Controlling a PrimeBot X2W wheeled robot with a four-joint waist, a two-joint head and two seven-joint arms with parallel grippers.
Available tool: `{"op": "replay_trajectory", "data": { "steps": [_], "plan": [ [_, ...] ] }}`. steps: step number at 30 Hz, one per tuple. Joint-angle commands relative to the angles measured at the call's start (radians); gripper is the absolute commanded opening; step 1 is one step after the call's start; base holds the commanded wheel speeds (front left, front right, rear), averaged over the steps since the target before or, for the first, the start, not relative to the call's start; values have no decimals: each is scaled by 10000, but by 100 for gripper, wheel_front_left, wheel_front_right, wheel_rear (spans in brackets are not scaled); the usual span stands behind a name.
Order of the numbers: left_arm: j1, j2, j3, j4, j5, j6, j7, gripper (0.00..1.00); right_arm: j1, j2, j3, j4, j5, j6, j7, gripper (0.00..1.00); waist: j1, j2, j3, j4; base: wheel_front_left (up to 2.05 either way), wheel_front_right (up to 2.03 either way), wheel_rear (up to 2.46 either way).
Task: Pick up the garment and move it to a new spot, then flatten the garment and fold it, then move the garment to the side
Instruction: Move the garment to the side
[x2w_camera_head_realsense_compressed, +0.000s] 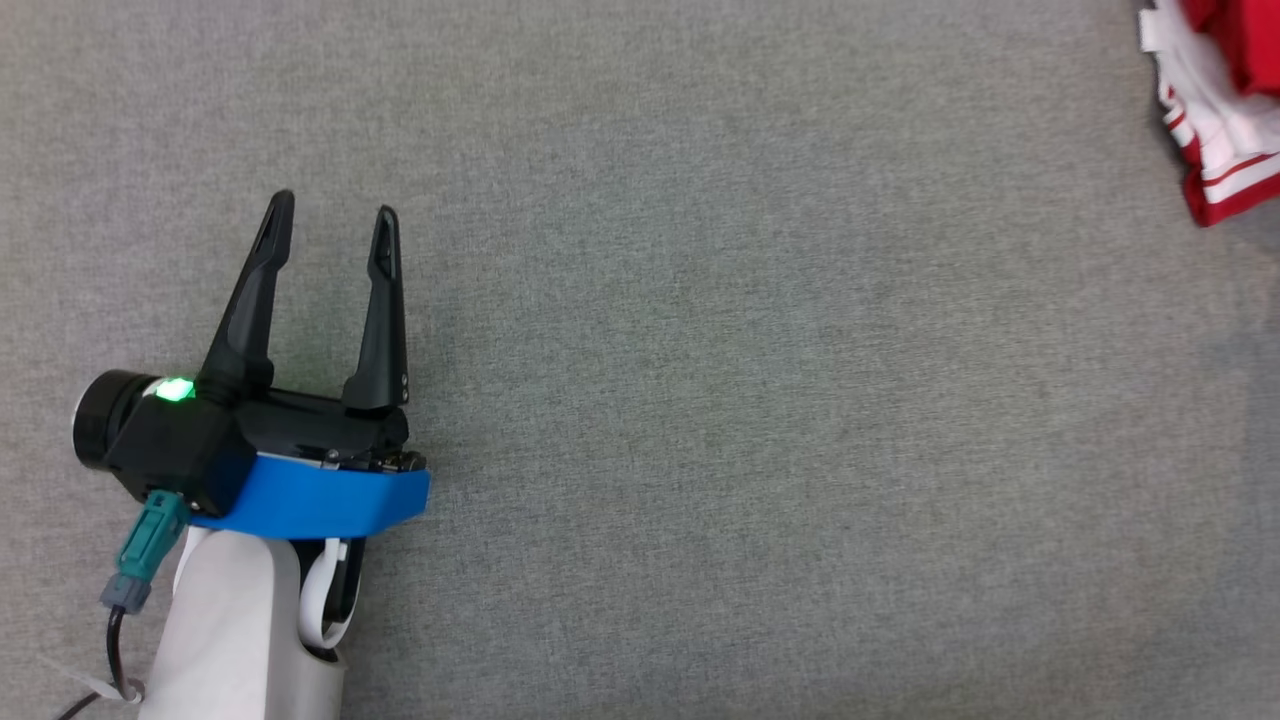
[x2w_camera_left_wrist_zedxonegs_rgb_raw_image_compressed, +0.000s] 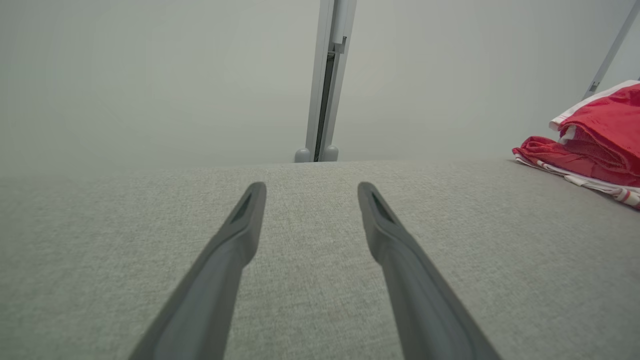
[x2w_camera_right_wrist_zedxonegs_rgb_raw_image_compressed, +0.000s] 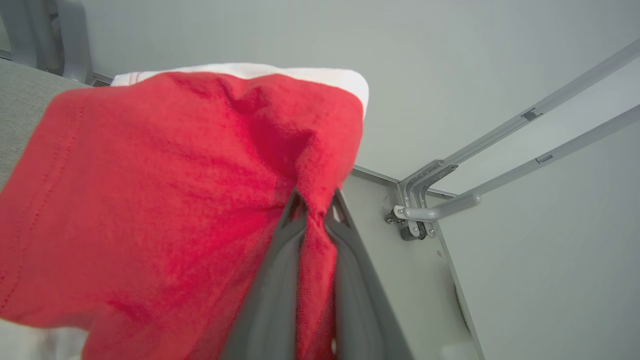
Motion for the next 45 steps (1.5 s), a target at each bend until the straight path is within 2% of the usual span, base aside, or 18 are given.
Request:
{"op": "replay_trajectory", "data": {
  "steps": [1, 7, 8, 9, 10, 11, 18, 24, 27, 34, 39, 45],
  "plan": [
    [-151, 36, -19, -45, 63, -47, -27, 100, -195, -86, -17, 49, 17, -7, 52, 0, -1, 0, 180, 82, 0, 0, 0],
    [-394, 36, -77, -151, 106, -55, -27, 100, -667, -231, -45, 490, -186, -7, 122, 0, -1, 0, 446, 196, 0, 0, 0],
    [-405, 36, -79, -168, 97, -59, -27, 100, -717, -209, -54, 577, -226, -7, 94, 3, -1, 0, 471, 213, 0, 0, 0],
    [-410, 36, -74, -185, 101, -64, -27, 100, -752, -149, -52, 662, -269, -7, 91, 25, -1, 0, 489, 228, 0, 0, 0],
    [-416, 37, -64, -189, 110, -66, -27, 100, -809, -105, -68, 733, -313, -7, 54, 84, -1, 0, 499, 238, 0, 0, 0],
    [-424, 36, -54, -197, 116, -67, -27, 100, -876, -75, -105, 796, -374, -7, 10, 100, -1, 0, 503, 249, 0, 0, 0],
    [-205, 36, 39, -98, -3, -61, -27, 100, -1054, 182, -1021, 1253, -1115, -7, -986, 100, -1, 0, 100, 322, 0, 0, 0],
    [299, 34, 325, 67, -147, 28, -27, 100, -460, 1220, -1553, 1026, -1532, -7, -2422, 100, -1, 0, -857, 357, 0, 0, 0],
    [619, 34, 423, 197, -214, 79, -27, 100, 8, 2016, -1515, 773, -1661, -6, -2937, 100, -1, 0, -1446, 429, 0, 0, 0],
    [1407, 36, 652, 462, -429, 192, -27, 100, 1442, 3716, -1217, -511, -1649, -7, -3356, 100, -1, 0, -2693, 650, 0, 0, 0],
    [1850, 36, 675, 713, -523, 205, -27, 100, 2988, 4661, -1026, -1869, -1423, -6, -3378, 100, -1, 0, -3400, 899, 0, 0, 0],
    [2352, 36, 560, 930, -628, 290, -27, 100, 5203, 5541, -1582, -3197, -978, -6, -3383, 100, -1, 0, -4170, 1072, 0, 0, 0]
  ]
}}
